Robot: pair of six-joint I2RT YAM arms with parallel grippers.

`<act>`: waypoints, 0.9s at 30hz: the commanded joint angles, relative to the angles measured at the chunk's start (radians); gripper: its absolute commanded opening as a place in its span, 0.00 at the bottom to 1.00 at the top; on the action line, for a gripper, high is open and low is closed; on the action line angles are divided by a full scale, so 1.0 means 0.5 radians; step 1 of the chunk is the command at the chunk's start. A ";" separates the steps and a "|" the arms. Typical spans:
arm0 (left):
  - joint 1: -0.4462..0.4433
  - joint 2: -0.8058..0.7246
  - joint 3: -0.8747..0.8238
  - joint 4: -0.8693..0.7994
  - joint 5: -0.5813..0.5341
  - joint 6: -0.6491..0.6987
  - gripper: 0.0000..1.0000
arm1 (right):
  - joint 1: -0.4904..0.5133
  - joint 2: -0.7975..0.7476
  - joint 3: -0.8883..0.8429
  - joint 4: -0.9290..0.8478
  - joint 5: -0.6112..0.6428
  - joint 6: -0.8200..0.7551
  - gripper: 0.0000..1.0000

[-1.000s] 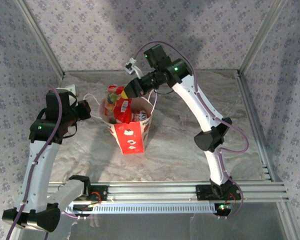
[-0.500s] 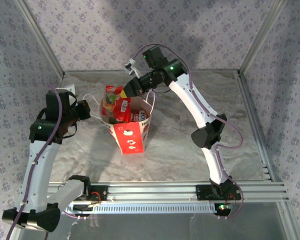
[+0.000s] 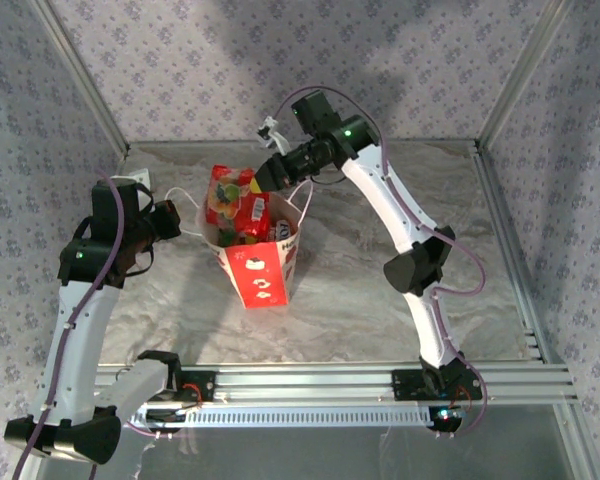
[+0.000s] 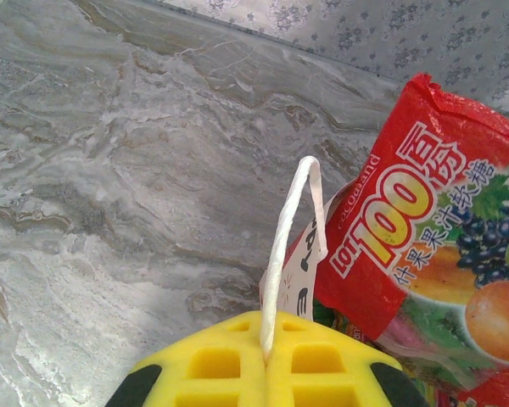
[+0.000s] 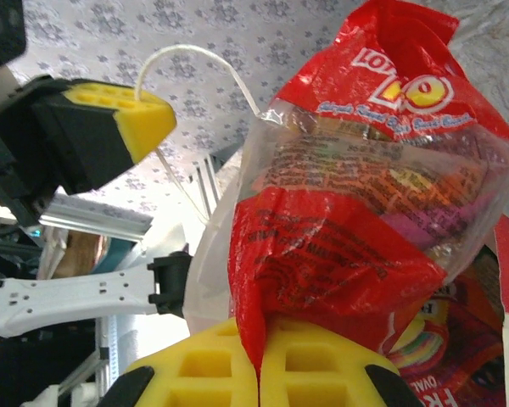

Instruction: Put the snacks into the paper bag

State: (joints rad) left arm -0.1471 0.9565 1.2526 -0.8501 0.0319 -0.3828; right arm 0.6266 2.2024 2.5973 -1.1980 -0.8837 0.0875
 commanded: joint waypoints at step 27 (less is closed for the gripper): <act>-0.003 -0.025 0.078 -0.030 0.013 0.006 0.02 | 0.224 -0.247 -0.011 -0.439 0.765 -0.661 0.11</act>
State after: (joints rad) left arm -0.1471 0.9562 1.2537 -0.8558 0.0357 -0.3832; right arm 0.7479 2.0995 2.5572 -1.4326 -0.5400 -0.2481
